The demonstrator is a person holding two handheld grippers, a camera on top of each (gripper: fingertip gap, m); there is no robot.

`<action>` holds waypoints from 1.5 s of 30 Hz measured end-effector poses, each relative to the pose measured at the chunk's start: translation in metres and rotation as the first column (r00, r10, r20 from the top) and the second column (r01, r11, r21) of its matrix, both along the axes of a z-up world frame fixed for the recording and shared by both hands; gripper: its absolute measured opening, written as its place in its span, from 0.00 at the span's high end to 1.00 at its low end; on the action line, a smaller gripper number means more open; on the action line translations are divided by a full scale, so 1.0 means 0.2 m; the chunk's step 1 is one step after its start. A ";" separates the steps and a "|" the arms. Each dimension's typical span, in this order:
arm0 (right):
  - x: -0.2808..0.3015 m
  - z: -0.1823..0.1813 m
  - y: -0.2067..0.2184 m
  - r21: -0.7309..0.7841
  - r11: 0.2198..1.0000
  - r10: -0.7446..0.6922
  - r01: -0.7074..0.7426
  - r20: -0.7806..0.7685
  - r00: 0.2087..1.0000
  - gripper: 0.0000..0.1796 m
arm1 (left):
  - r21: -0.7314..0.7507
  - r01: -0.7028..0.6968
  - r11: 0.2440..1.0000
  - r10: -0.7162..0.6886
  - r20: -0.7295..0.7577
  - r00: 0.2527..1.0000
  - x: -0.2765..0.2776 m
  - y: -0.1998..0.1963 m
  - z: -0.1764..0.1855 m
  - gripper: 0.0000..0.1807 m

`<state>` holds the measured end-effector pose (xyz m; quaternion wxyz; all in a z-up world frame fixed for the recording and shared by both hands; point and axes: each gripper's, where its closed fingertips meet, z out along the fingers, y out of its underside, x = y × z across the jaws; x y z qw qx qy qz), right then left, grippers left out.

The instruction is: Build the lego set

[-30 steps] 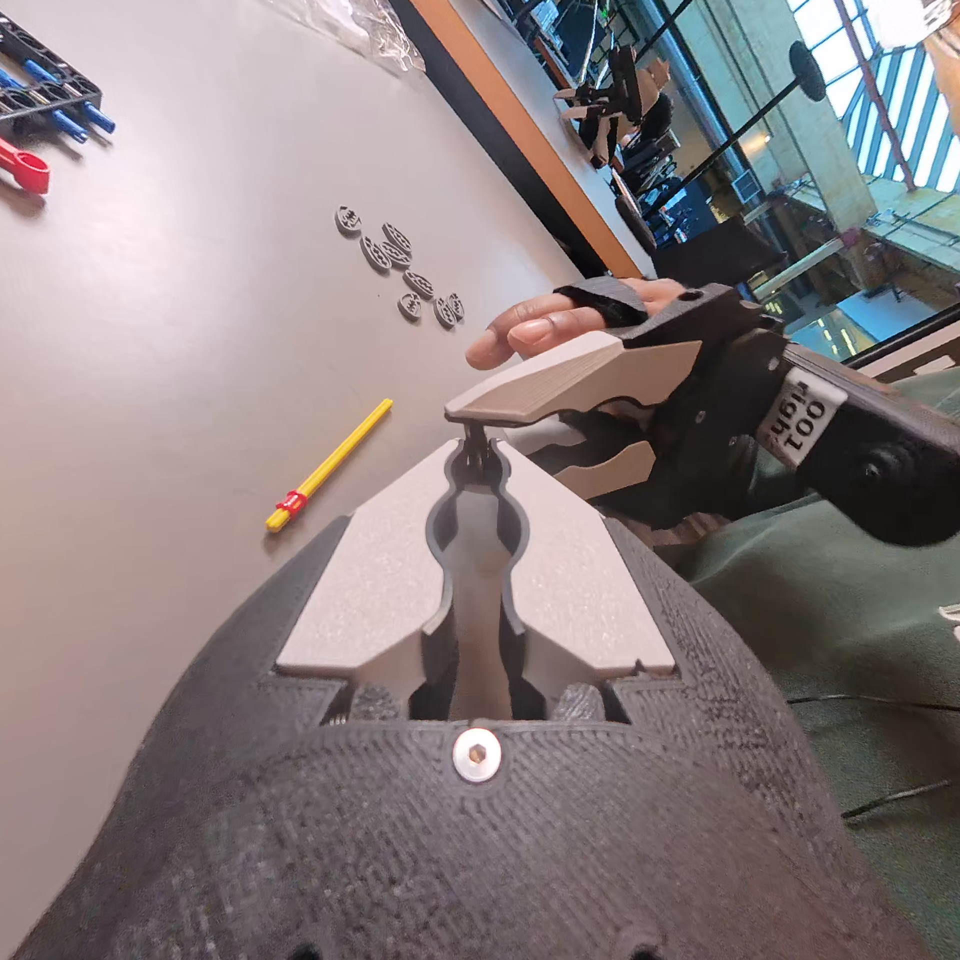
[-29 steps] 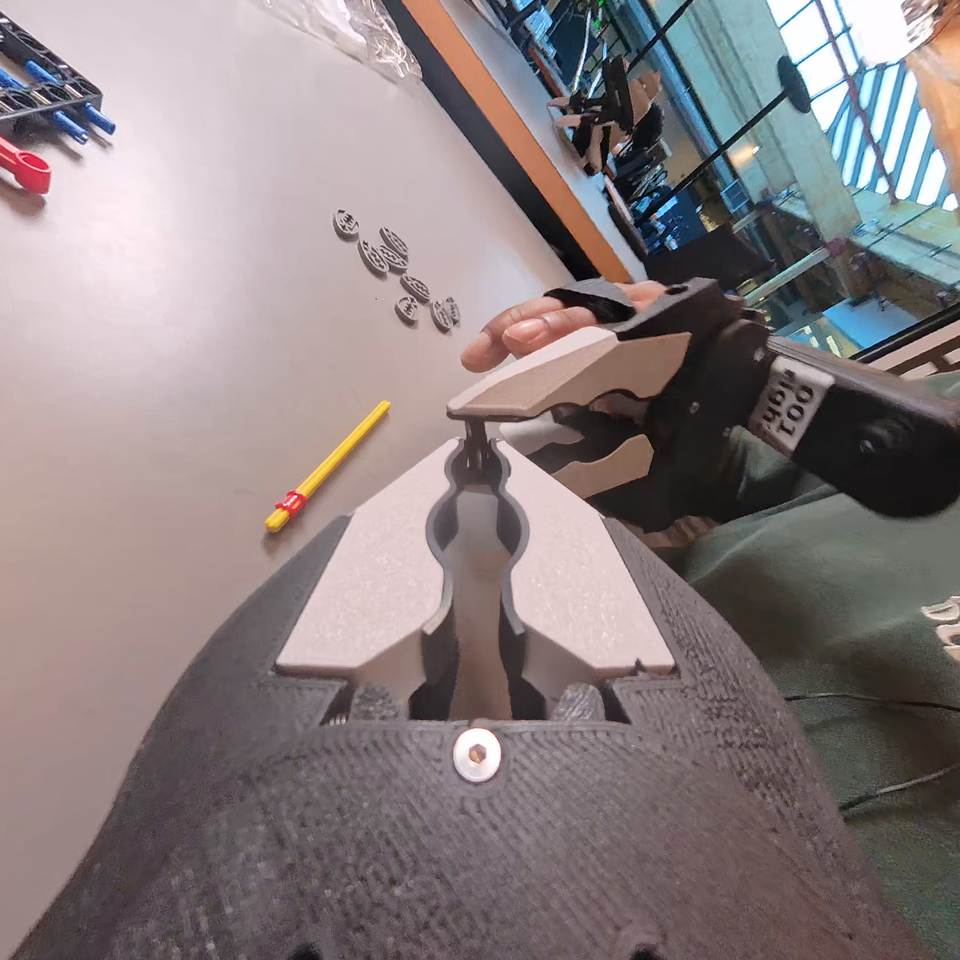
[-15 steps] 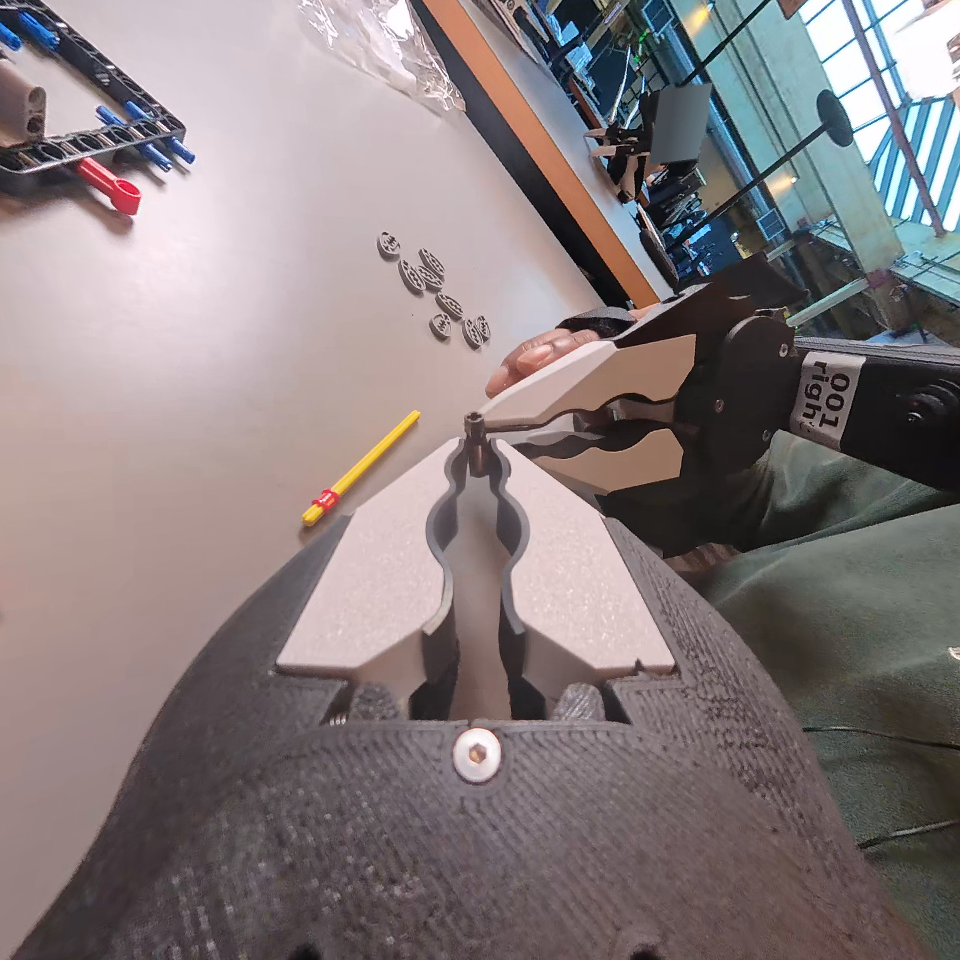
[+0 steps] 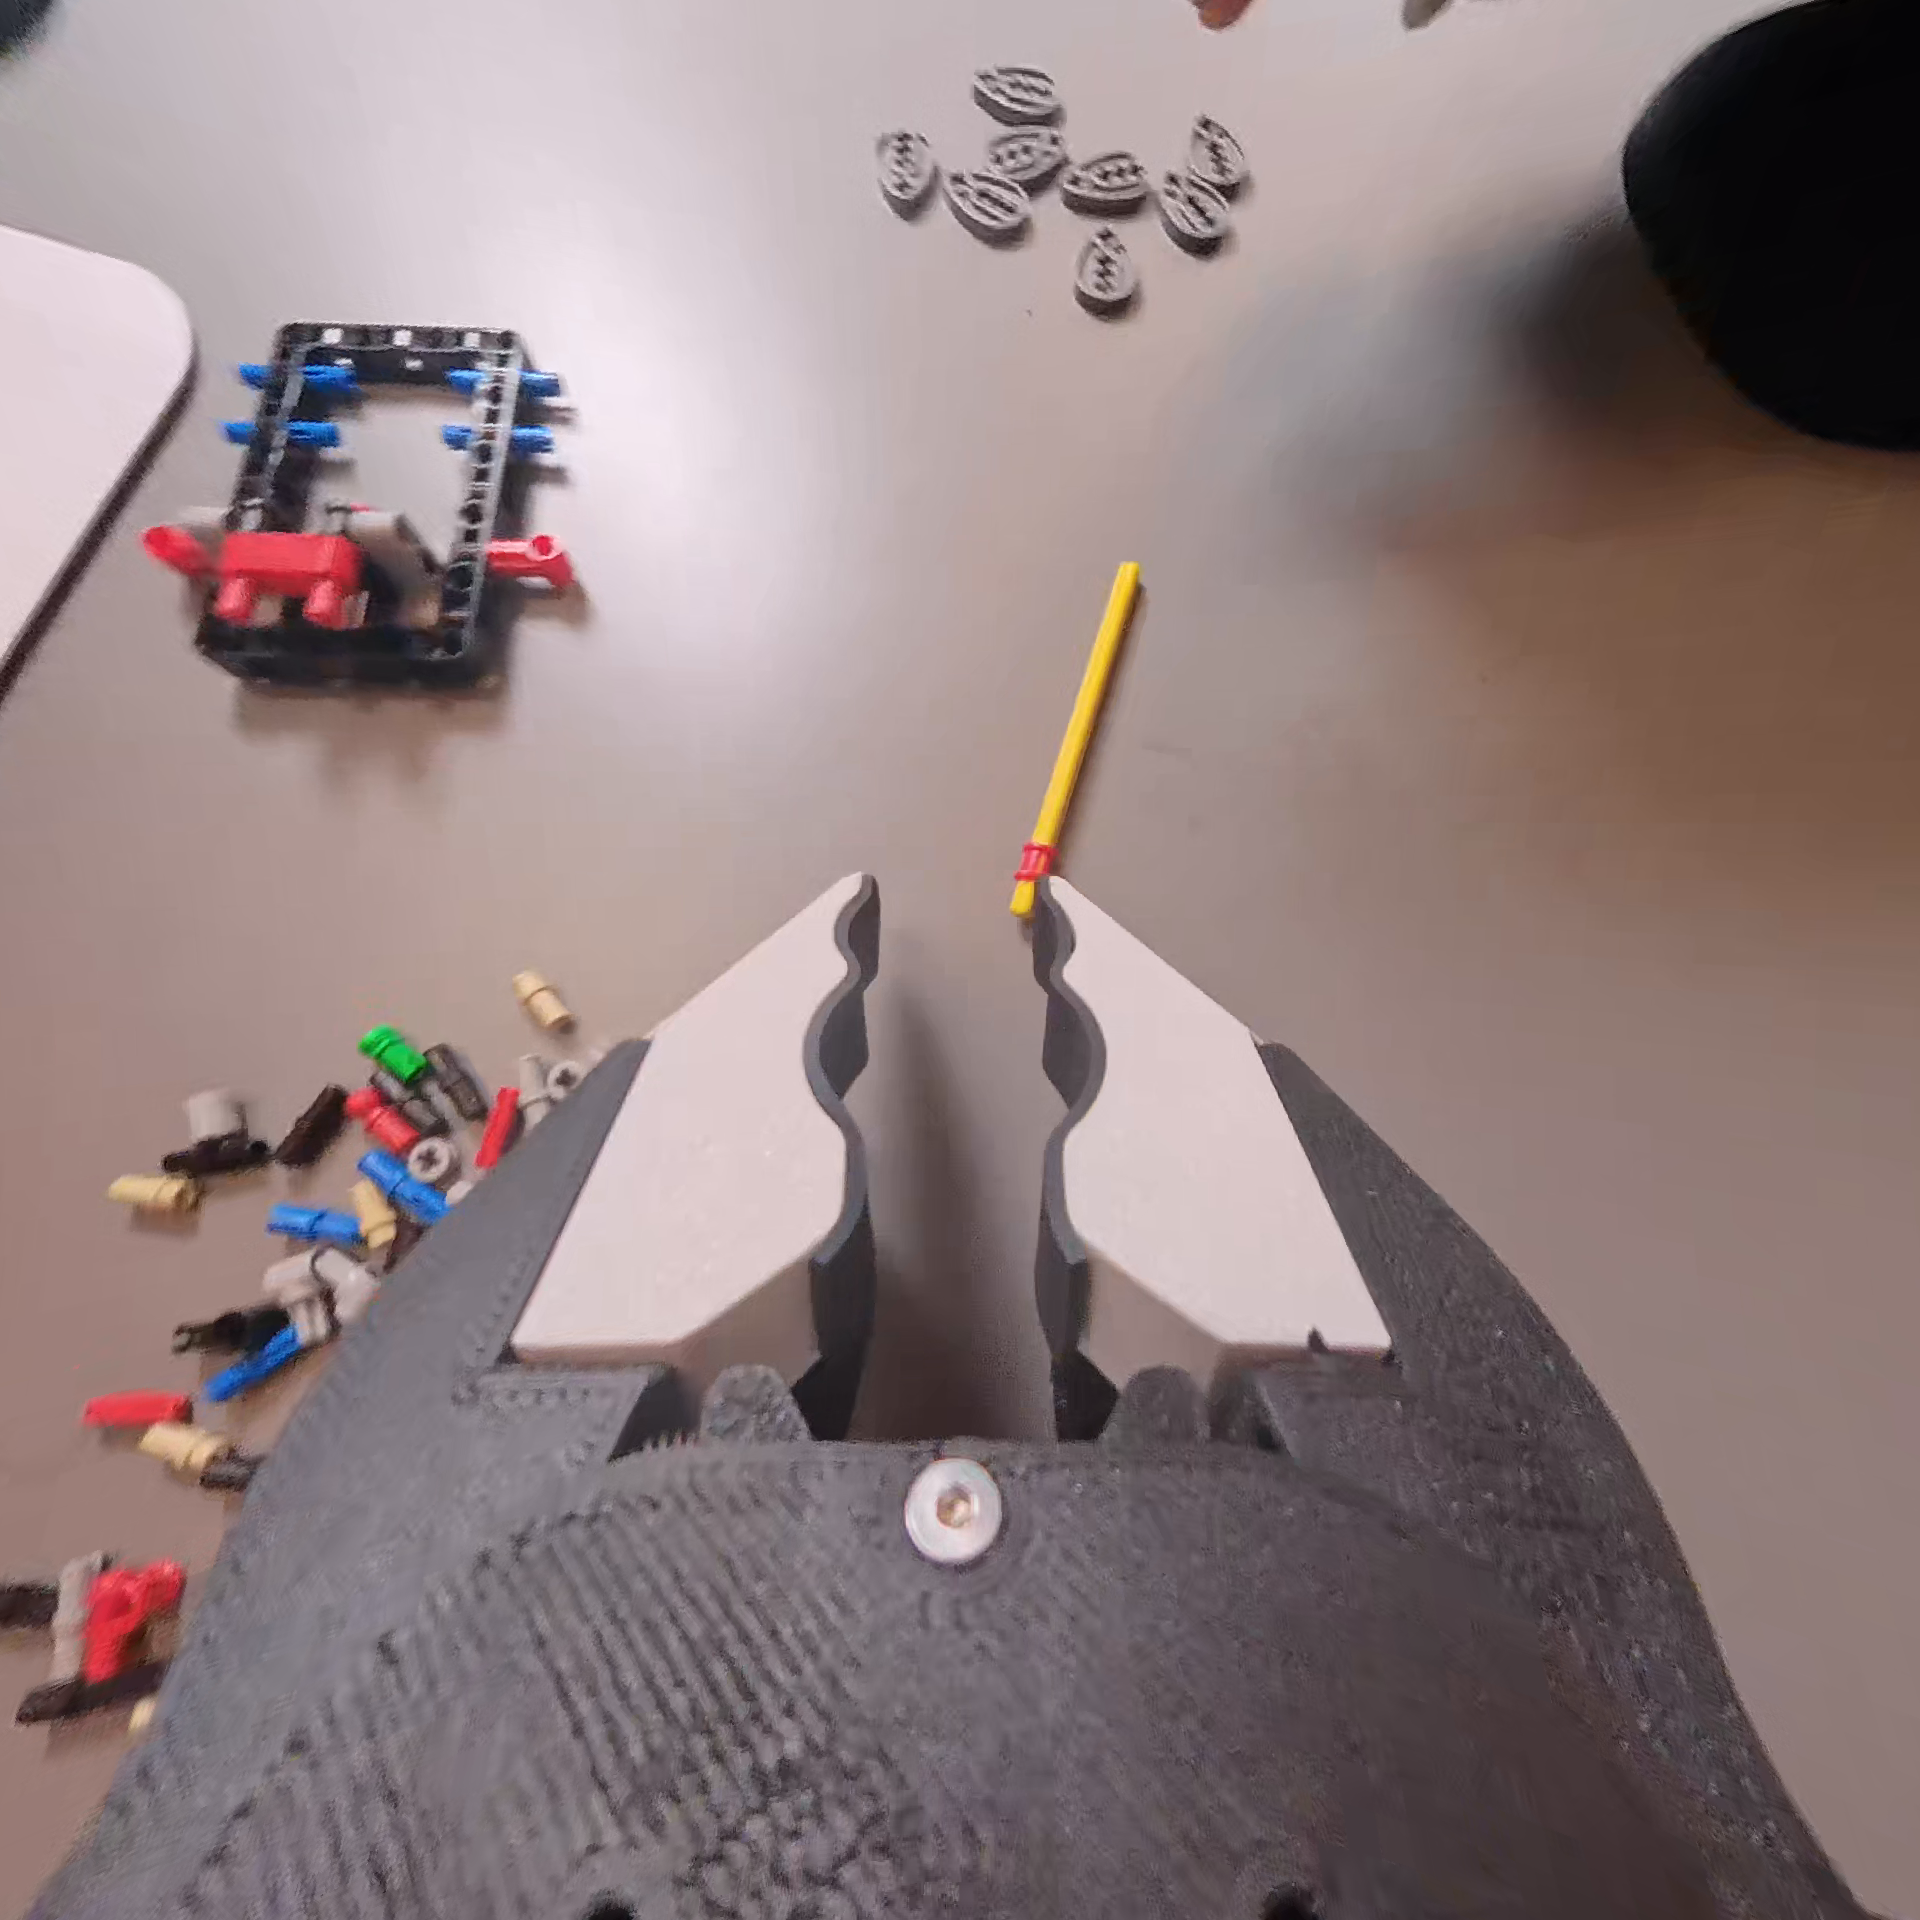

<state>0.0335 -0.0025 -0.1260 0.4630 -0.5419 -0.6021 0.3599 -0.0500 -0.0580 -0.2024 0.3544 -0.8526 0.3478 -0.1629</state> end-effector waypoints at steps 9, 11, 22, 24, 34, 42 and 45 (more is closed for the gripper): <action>0.04 -0.04 0.01 -0.052 0.999 0.016 -0.015 0.010 1.000 0.97 | -0.095 0.136 0.986 -0.142 -0.060 0.988 0.10 -0.03 -0.07 0.91; 0.03 -0.06 -0.01 -0.072 0.996 0.044 -0.043 0.015 0.999 0.97 | -0.080 0.145 0.986 -0.149 -0.047 0.988 0.13 -0.03 -0.07 0.97; 0.08 0.02 -0.19 -0.255 0.910 0.296 -0.327 -0.154 0.943 0.97 | 0.080 0.107 0.991 -0.130 0.386 0.914 0.22 -0.06 0.28 0.97; 0.07 0.06 -0.21 -0.307 0.882 0.306 -0.358 -0.207 0.929 0.97 | 0.091 0.110 0.990 -0.139 0.438 0.888 0.24 -0.09 0.33 0.97; 0.08 0.14 -0.28 -0.434 0.764 0.353 -0.478 -0.340 0.872 0.97 | 0.072 0.131 0.989 -0.150 0.442 0.884 0.28 -0.13 0.35 0.97; 0.10 0.15 -0.29 -0.455 0.728 0.375 -0.513 -0.362 0.853 0.97 | 0.044 0.113 0.993 -0.121 0.453 0.883 0.28 -0.13 0.36 0.97; 0.09 0.15 -0.28 -0.460 0.729 0.368 -0.507 -0.362 0.857 0.97 | 0.038 0.115 0.993 -0.119 0.452 0.884 0.28 -0.14 0.36 0.97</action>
